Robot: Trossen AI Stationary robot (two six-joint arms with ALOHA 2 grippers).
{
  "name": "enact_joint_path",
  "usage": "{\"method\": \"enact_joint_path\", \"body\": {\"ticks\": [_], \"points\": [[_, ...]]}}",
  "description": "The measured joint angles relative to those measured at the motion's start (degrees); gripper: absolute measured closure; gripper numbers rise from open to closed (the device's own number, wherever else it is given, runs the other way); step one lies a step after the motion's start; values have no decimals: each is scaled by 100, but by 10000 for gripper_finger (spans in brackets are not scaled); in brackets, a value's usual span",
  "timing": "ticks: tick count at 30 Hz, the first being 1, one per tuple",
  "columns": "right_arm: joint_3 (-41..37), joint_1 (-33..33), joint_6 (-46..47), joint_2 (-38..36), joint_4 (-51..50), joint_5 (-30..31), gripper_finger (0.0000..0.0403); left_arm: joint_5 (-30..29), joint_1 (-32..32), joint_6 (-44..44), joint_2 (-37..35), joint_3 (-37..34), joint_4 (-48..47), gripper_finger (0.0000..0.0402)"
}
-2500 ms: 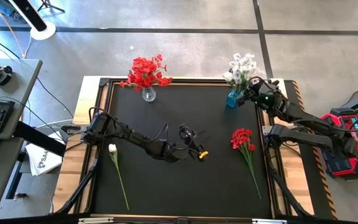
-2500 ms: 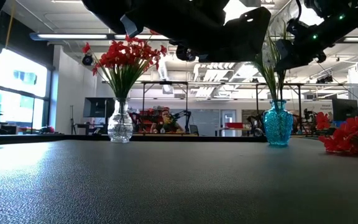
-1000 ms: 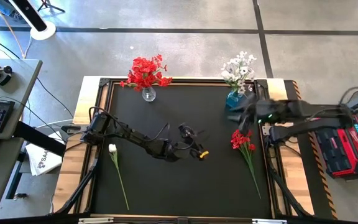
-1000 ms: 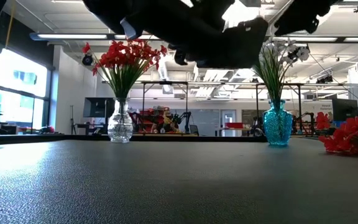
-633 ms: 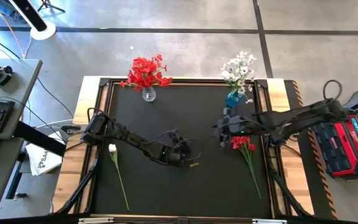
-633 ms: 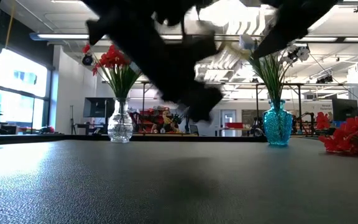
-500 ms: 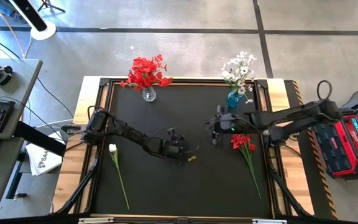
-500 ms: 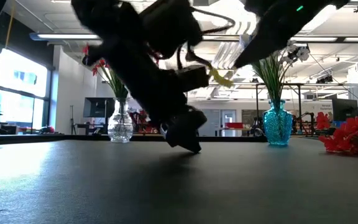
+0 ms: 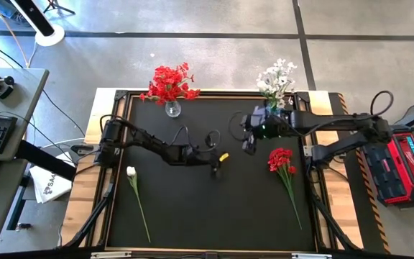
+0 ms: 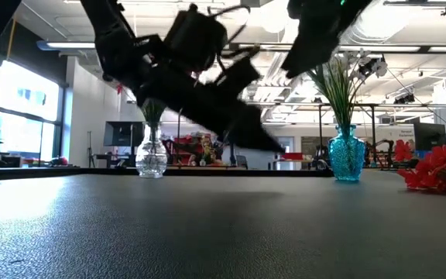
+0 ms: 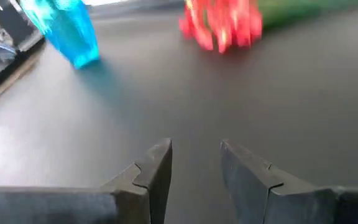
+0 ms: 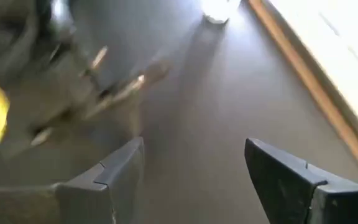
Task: Sort flowers into vase by color
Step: Put the red flowers into the transparent vase
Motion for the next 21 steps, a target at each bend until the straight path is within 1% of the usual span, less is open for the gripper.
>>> {"method": "enact_joint_path", "body": {"ticks": [2,4,7,9,13,16,18,21], "points": [[0,288,455,-74,-391,30,152,22,53,-366,-139,-5,30,275],[-151,715,920,-148,-632,246,155,17,51,-639,-287,-8,25,275],[-470,1525,1569,-171,-865,683,160,9,-69,-787,-575,-7,42,275],[-641,2038,2123,-173,-908,804,163,14,-230,-819,-782,-1,6,275],[-724,3110,3665,-175,-947,825,170,55,-646,-470,-1166,-1,-256,275],[-724,3791,5012,-180,-1137,816,176,55,-908,-170,-1417,-1,-323,275],[-724,4099,5864,-173,-1373,846,181,-17,-1036,31,-1561,-1,-416,275],[-727,4305,7042,-86,-2004,863,190,-154,-1138,285,-1665,1,-610,275]]}}
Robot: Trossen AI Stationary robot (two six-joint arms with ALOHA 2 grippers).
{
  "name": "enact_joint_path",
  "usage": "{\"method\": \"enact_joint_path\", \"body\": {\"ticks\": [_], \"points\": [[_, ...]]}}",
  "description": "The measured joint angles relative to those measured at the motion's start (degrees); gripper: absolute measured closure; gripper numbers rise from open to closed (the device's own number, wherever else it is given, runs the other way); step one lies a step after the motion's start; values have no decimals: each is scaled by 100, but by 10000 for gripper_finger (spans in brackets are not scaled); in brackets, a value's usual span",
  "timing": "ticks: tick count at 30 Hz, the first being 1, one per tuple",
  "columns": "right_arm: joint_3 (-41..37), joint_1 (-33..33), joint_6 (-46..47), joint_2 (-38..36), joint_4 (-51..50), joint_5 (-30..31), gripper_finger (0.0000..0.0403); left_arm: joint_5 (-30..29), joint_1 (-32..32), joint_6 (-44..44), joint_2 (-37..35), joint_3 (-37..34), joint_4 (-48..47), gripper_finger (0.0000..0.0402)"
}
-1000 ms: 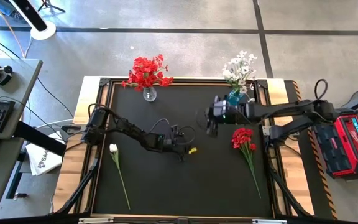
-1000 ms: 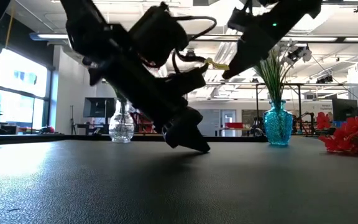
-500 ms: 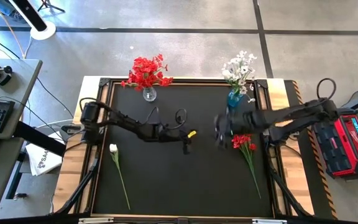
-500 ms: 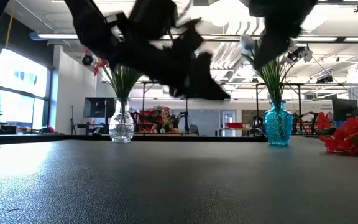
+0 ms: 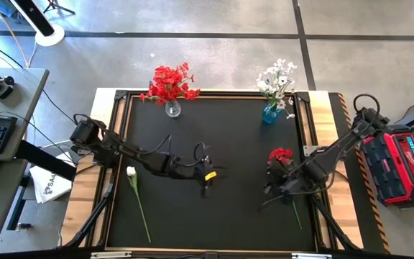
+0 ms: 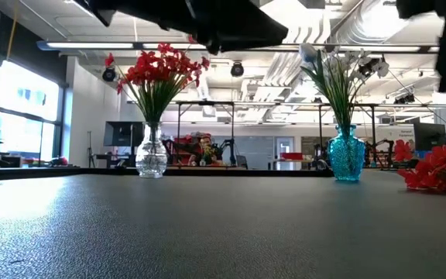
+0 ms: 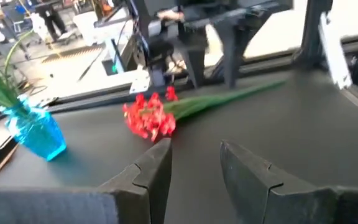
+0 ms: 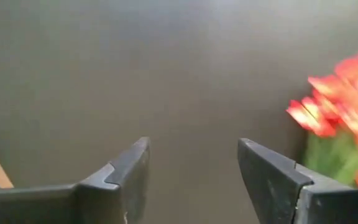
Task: Sort flowers into vase by color
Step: Put the red flowers into the transparent vase
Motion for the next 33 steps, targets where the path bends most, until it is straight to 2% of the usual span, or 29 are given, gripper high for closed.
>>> {"method": "enact_joint_path", "body": {"ticks": [2,4,8,11,14,19,26,33], "points": [[0,-13,711,71,-454,-242,196,-193,-51,6,-46,0,-249,275],[0,-69,1248,163,-928,-731,200,-470,-84,-104,-67,0,-604,275],[-62,-231,1677,367,-1652,-1742,206,-809,-116,-511,-64,-2,-1313,275],[-434,-430,1685,401,-1491,-2592,212,-711,-116,-801,-64,-50,-1514,275],[-999,-554,1416,376,-1089,-3020,220,-646,-118,-833,-64,-179,-1384,275],[-1680,-685,1403,337,-203,-3029,244,-632,-142,-1024,-64,-497,-1021,275],[-1997,-860,1297,333,529,-2958,295,-632,-199,-1307,-64,-625,-962,275],[-2011,-929,1229,332,841,-2552,381,-436,-234,-1347,-66,-966,-380,275]]}}
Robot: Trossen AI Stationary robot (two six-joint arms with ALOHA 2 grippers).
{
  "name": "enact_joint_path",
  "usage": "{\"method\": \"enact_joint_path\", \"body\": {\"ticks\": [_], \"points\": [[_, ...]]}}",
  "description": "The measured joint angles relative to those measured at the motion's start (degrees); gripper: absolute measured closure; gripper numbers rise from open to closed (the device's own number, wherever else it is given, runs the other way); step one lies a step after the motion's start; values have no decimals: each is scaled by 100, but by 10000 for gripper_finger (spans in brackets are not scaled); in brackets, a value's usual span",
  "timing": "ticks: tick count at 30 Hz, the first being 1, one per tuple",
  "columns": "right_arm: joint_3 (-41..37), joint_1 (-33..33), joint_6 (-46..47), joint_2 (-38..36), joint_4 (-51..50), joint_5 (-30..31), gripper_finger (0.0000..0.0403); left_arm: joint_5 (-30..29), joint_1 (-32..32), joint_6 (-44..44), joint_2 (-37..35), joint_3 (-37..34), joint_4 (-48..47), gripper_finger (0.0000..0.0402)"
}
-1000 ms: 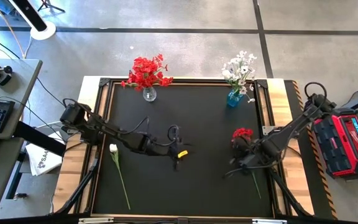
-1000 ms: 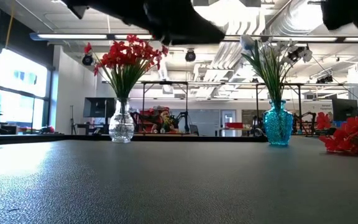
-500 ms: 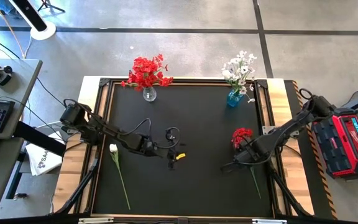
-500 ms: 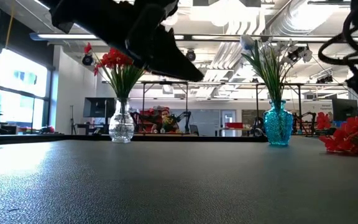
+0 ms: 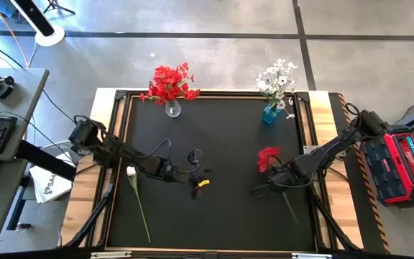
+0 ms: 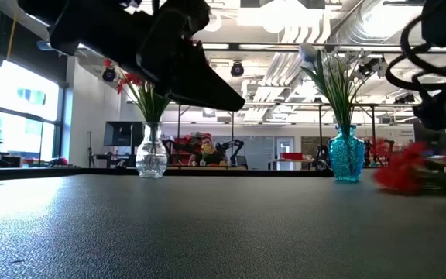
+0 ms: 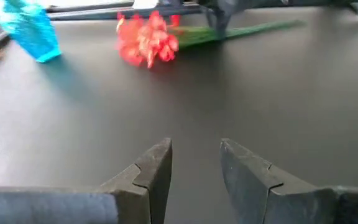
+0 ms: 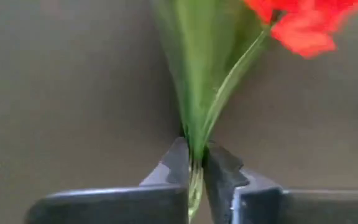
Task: Sort flowers into vase by color
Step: Put the red flowers into the transparent vase
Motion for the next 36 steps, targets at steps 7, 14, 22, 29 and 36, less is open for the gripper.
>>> {"method": "enact_joint_path", "body": {"ticks": [7,14,22,29,36], "points": [[-2,13,-632,0,1832,1342,396,834,0,-12,-119,-422,723,275],[0,173,-3878,0,5208,3726,400,776,31,-252,-1150,-1469,1396,275],[4,76,-7623,287,8902,4131,402,1346,-5,203,-2162,-2677,2897,275],[110,-197,-9247,1018,11137,3589,403,1892,-63,965,-1951,-2497,3471,275],[860,-469,-9790,1585,11311,2551,403,2158,-51,1247,-1500,-1940,3531,265]]}}
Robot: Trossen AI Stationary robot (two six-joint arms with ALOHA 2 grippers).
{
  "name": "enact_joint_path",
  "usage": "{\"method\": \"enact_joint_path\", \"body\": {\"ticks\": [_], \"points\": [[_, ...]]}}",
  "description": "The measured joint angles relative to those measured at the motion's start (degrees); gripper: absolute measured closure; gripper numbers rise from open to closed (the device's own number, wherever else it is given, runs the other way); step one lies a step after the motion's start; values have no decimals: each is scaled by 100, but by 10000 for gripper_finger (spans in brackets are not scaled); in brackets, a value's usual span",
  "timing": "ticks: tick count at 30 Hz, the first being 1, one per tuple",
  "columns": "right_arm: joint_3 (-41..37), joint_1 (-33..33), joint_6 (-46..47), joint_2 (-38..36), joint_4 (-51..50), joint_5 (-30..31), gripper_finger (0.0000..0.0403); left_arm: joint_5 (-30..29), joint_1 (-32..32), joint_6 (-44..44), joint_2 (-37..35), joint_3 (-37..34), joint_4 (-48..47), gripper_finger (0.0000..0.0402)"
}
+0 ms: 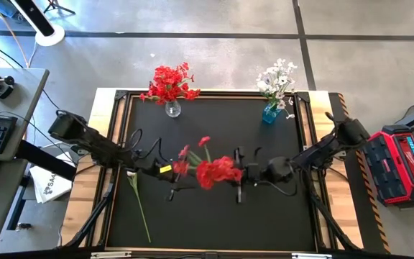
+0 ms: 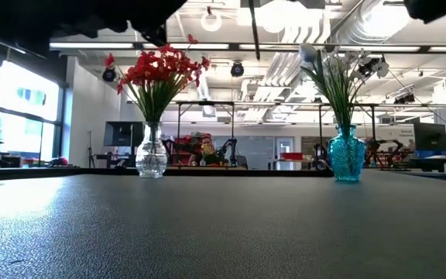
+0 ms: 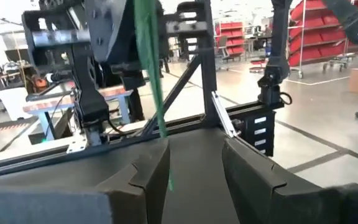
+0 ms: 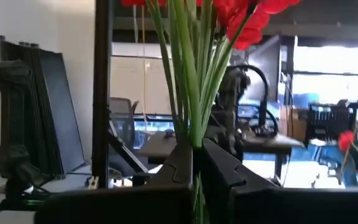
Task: Sort flowers into vase by color
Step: Put the red flowers into the transparent vase
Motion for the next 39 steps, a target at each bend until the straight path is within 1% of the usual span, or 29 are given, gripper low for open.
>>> {"method": "enact_joint_path", "body": {"ticks": [4,8,12,15,21,24,27,31,39], "points": [[412,-3,-402,153,-191,-133,403,-29,14,-217,252,359,10,241],[714,-3,-452,183,-774,-194,403,-232,128,-507,437,629,-11,210],[857,34,-465,183,-1117,-194,403,-217,218,-536,478,712,7,181],[869,34,-419,181,-1214,-194,403,-170,198,-442,480,798,2,169],[869,-40,-419,345,-1004,-172,403,-111,12,137,478,962,-1,170],[869,-82,-406,467,-897,3,403,-111,-68,304,478,991,-3,174],[869,-93,-404,581,-789,144,403,-140,-96,311,478,993,17,179],[869,-111,-296,660,-754,172,403,-326,-96,313,478,993,40,187],[869,-233,327,695,-941,125,403,-463,-76,310,482,991,-27,214]]}}
